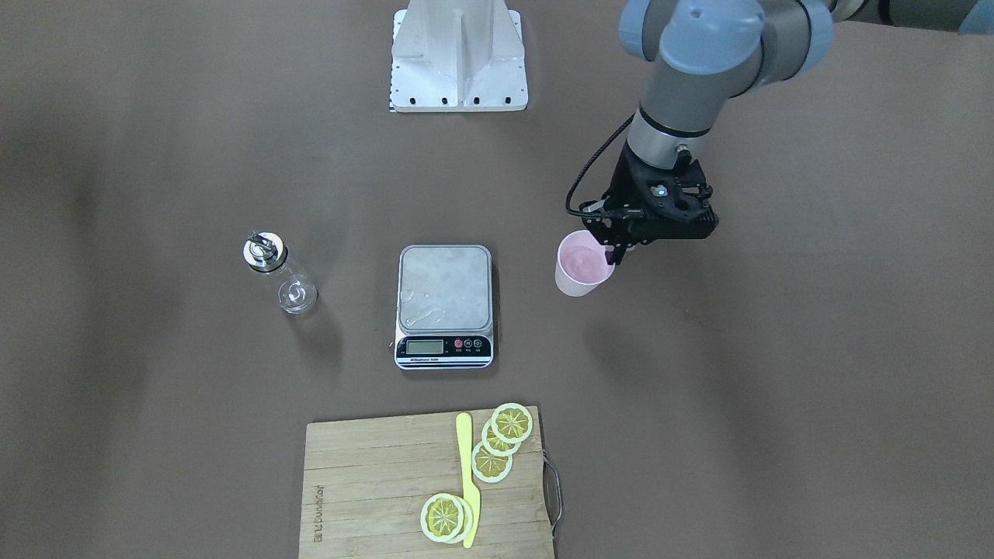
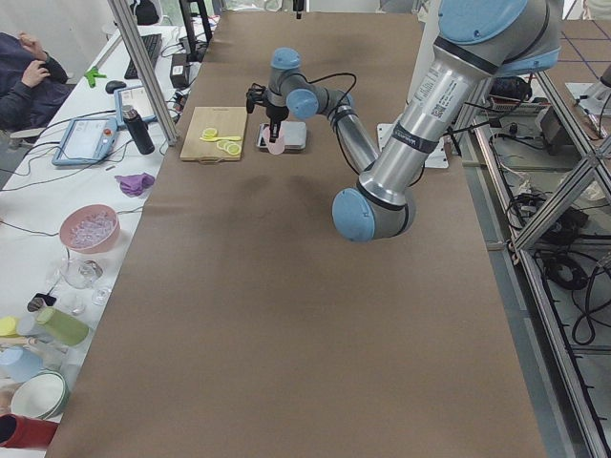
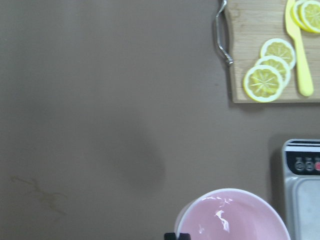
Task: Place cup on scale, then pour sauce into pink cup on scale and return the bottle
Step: 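Carry the pink cup with the left gripper onto the scale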
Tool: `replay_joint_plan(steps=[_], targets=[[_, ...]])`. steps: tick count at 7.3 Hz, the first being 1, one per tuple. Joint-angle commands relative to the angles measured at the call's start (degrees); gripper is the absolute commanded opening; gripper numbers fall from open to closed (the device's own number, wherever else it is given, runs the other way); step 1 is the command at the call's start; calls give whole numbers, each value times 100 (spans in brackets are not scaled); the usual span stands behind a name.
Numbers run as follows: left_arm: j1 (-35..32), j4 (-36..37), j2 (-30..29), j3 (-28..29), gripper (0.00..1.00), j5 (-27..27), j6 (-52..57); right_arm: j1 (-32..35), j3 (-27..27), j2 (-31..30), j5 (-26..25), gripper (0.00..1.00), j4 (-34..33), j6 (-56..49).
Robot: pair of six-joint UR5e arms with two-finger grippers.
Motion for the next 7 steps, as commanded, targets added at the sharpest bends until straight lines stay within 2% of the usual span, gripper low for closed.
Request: replay_joint_plan(steps=[1,2,4,7], targets=[[427,68,-686,548,0,363,-437,-3,-1,8,-3,100,7,1],[499,60,-958,829,0,382,-578,-3,-1,8,6,100,7,1],[840,-10,-1547,1549,0,819,-702,-12,-1,8,6,100,7,1],[965,-11,-1664,1685,0,935,-703,-21,-1,8,6,100,7,1]])
